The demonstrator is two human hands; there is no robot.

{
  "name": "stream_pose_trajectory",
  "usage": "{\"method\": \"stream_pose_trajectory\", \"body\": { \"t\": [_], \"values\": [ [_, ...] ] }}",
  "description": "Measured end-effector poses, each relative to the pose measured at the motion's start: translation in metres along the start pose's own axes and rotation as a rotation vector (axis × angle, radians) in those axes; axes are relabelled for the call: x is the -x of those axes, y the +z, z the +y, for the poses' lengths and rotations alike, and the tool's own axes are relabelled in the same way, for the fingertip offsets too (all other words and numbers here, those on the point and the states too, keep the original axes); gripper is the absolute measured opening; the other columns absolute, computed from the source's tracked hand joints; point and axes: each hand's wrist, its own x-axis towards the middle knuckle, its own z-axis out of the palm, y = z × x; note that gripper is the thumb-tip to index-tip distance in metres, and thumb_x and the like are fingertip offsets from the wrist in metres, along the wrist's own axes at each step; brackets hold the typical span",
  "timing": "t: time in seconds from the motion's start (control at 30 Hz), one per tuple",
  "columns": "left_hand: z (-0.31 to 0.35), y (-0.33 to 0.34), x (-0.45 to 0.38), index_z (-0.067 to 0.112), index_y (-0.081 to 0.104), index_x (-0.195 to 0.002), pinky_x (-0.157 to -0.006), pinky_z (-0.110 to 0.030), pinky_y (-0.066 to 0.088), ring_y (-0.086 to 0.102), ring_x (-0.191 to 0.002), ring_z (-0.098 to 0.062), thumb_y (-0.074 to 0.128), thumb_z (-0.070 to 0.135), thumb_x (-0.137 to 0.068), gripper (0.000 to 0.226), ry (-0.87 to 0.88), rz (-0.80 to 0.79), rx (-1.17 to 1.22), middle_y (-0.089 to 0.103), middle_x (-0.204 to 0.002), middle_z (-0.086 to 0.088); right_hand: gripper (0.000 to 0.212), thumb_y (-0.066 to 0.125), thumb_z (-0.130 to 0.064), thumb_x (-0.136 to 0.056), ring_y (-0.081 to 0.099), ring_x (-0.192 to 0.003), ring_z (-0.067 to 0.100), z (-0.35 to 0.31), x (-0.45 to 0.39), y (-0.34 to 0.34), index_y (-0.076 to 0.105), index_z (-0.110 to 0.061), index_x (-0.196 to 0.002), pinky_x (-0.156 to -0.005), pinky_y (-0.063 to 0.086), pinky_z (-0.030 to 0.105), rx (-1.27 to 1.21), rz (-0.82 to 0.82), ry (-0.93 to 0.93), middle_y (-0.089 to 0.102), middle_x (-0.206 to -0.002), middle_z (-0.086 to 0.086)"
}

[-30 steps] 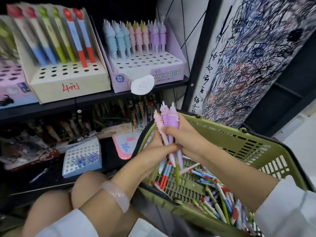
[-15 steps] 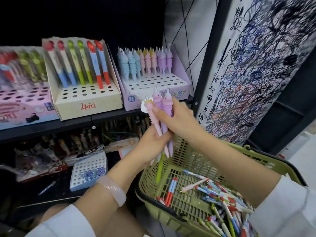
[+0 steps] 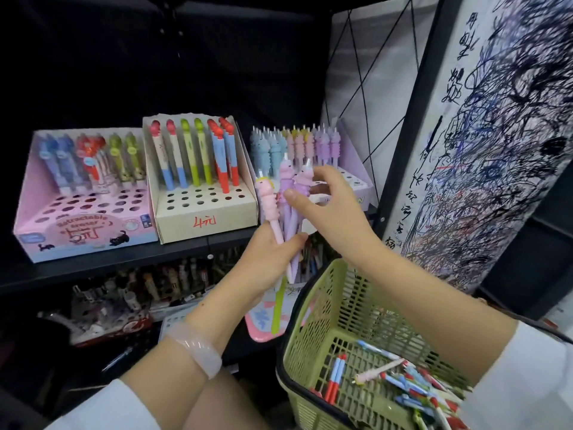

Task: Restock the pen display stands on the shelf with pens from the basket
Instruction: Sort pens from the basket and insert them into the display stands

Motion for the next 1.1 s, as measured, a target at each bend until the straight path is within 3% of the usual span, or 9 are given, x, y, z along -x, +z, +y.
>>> {"method": "stream_pose_trajectory", "body": {
  "t": [0.1,0.2,0.27,0.4,0.5,0.63,0.83,1.0,1.1],
  "values": [
    [0.002,-0.006,-0.006,0.025,0.058,-0.116,-0.07,-0.008,0.046,0.061,-0.081,0.005,0.052,0.007,-0.092,0.031,0.029,0.044,0.006,0.068,-0.092,0.017,0.014,0.068,-0.03,-0.083,0.047,-0.082,-0.002,-0.006,-0.003,0.009,0.058,-0.022,-0.088,-0.071,0.035,0.005,0.128,0.126,-0.158,0.047,-0.091,-0.012],
    [0.002,-0.007,-0.014,0.033,0.06,-0.107,-0.083,-0.015,0.049,0.063,-0.096,-0.004,0.054,0.007,-0.09,0.032,0.021,0.07,0.048,0.068,-0.106,0.01,0.014,0.061,-0.026,-0.089,0.046,-0.062,0.0,-0.009,-0.014,0.015,0.056,-0.021,-0.076,-0.062,0.04,0.016,0.02,0.071,-0.102,0.051,-0.069,-0.011],
    [0.002,-0.008,-0.021,0.03,0.062,-0.097,-0.076,-0.017,0.051,0.065,-0.085,-0.006,0.056,0.008,-0.089,0.023,-0.019,0.107,0.062,0.07,-0.09,0.01,0.024,0.055,-0.025,-0.093,0.048,-0.059,0.007,-0.012,-0.025,0.015,0.054,-0.018,-0.07,-0.059,0.043,0.024,-0.037,0.059,-0.026,0.051,-0.062,-0.005],
    [0.006,-0.014,-0.036,0.019,0.059,-0.086,-0.059,-0.021,0.049,0.056,-0.055,-0.008,0.057,0.007,-0.09,0.012,-0.072,0.078,0.133,0.061,-0.057,0.004,0.032,0.043,-0.023,-0.099,0.05,-0.044,0.001,-0.01,-0.047,0.009,0.045,-0.017,-0.068,-0.047,0.047,0.016,-0.205,0.088,0.04,0.05,-0.057,-0.002],
    [0.013,-0.015,-0.049,0.01,0.053,-0.086,-0.052,-0.021,0.047,0.051,-0.046,-0.007,0.054,0.007,-0.092,0.007,-0.052,0.066,0.153,0.052,-0.046,0.005,0.03,0.037,-0.027,-0.101,0.054,-0.045,0.005,-0.008,-0.066,0.004,0.049,-0.012,-0.077,-0.046,0.048,0.018,-0.262,0.08,0.083,0.056,-0.061,0.003],
    [0.016,-0.019,-0.062,0.008,0.054,-0.095,-0.068,-0.028,0.053,0.055,-0.054,-0.004,0.053,0.011,-0.092,0.004,-0.053,0.061,0.144,0.057,-0.052,0.011,0.039,0.029,-0.038,-0.101,0.057,-0.043,0.01,-0.004,-0.107,-0.017,0.048,-0.012,-0.08,-0.043,0.048,0.021,-0.492,0.253,0.186,0.058,-0.061,0.003],
    [0.012,-0.031,-0.073,0.012,0.057,-0.086,-0.056,-0.019,0.052,0.058,-0.056,-0.003,0.051,0.014,-0.093,0.01,-0.108,0.119,0.204,0.062,-0.061,0.007,0.023,0.037,-0.026,-0.101,0.058,-0.045,0.004,0.038,-0.159,-0.054,0.042,-0.021,-0.079,-0.047,0.051,0.02,0.022,0.304,0.08,0.061,-0.081,0.012],
    [0.004,-0.034,-0.079,0.009,0.057,-0.09,-0.058,-0.018,0.052,0.062,-0.06,-0.005,0.048,0.012,-0.095,0.011,-0.132,0.129,0.221,0.065,-0.062,0.008,0.016,0.043,-0.025,-0.099,0.062,-0.071,0.03,0.07,-0.171,-0.058,0.048,-0.011,-0.091,-0.067,0.052,0.037,0.457,0.194,0.015,0.063,-0.083,0.015],
    [0.001,-0.035,-0.079,0.008,0.057,-0.092,-0.057,-0.018,0.051,0.063,-0.059,-0.005,0.048,0.011,-0.095,0.01,-0.127,0.129,0.229,0.066,-0.062,0.008,0.02,0.043,-0.025,-0.099,0.051,-0.06,0.025,0.076,-0.174,-0.058,0.05,-0.006,-0.098,-0.053,0.035,0.028,0.594,0.195,-0.024,0.053,-0.072,0.006]
  ]
}}
